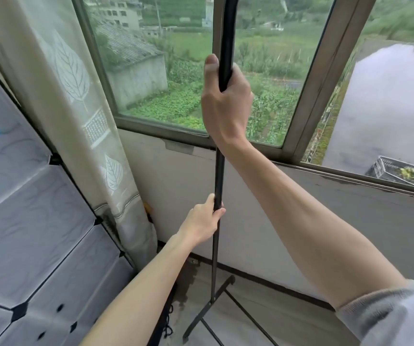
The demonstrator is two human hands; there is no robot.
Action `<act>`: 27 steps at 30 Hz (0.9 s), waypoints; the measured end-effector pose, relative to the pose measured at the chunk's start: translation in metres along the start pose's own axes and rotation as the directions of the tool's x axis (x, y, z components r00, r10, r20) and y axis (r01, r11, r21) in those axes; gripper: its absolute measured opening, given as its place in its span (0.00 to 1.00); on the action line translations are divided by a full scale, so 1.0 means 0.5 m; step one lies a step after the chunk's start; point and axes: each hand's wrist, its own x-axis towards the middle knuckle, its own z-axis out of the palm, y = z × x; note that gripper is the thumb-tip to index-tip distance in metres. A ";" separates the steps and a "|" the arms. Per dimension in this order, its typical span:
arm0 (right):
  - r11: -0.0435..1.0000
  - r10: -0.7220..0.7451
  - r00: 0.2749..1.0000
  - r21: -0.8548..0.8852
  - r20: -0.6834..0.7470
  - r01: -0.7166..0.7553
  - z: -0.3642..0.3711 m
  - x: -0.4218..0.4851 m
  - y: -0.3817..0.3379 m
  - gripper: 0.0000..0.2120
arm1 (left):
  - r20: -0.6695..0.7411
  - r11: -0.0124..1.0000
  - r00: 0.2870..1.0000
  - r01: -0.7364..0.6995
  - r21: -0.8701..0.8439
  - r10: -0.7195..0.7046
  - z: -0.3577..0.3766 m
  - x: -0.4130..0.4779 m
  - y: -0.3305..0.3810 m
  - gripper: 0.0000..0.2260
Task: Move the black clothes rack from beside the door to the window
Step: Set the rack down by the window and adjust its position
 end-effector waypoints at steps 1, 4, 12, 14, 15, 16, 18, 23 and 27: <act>1.000 0.004 1.000 0.008 0.003 -0.004 0.004 0.002 0.000 0.18 | -0.008 1.000 1.000 -0.002 0.010 0.002 -0.004 0.002 -0.003 0.04; 1.000 0.003 1.000 0.023 0.029 -0.004 0.025 0.007 -0.006 0.17 | -0.044 1.000 0.999 0.006 0.027 -0.004 -0.022 0.008 -0.017 0.05; 0.998 0.022 0.994 0.054 0.110 -0.028 0.103 0.006 -0.019 0.17 | -0.123 0.997 0.989 0.079 0.021 -0.076 -0.082 0.012 -0.049 0.05; 0.998 0.018 0.991 0.054 0.129 -0.025 0.122 0.007 -0.020 0.17 | -0.133 0.995 0.986 0.102 0.006 -0.100 -0.094 0.015 -0.057 0.05; 0.999 0.014 0.991 0.050 0.134 -0.021 0.130 0.009 -0.019 0.17 | -0.134 0.994 0.985 0.111 0.000 -0.110 -0.097 0.017 -0.060 0.06; 0.999 0.011 0.990 0.050 0.139 -0.018 0.135 0.012 -0.016 0.17 | -0.136 0.993 0.984 0.116 -0.004 -0.116 -0.100 0.019 -0.062 0.06; 0.998 0.014 0.988 0.063 0.154 -0.023 0.146 0.021 -0.009 0.17 | -0.147 0.992 0.981 0.123 -0.008 -0.122 -0.105 0.026 -0.065 0.06; 0.998 0.012 0.987 0.064 0.158 -0.022 0.155 0.049 0.011 0.19 | -0.168 0.993 0.979 0.122 0.005 -0.119 -0.106 0.054 -0.065 0.05; 0.998 0.009 0.985 0.060 0.170 -0.019 0.162 0.056 0.018 0.17 | -0.174 0.990 0.976 0.137 0.013 -0.133 -0.106 0.065 -0.068 0.06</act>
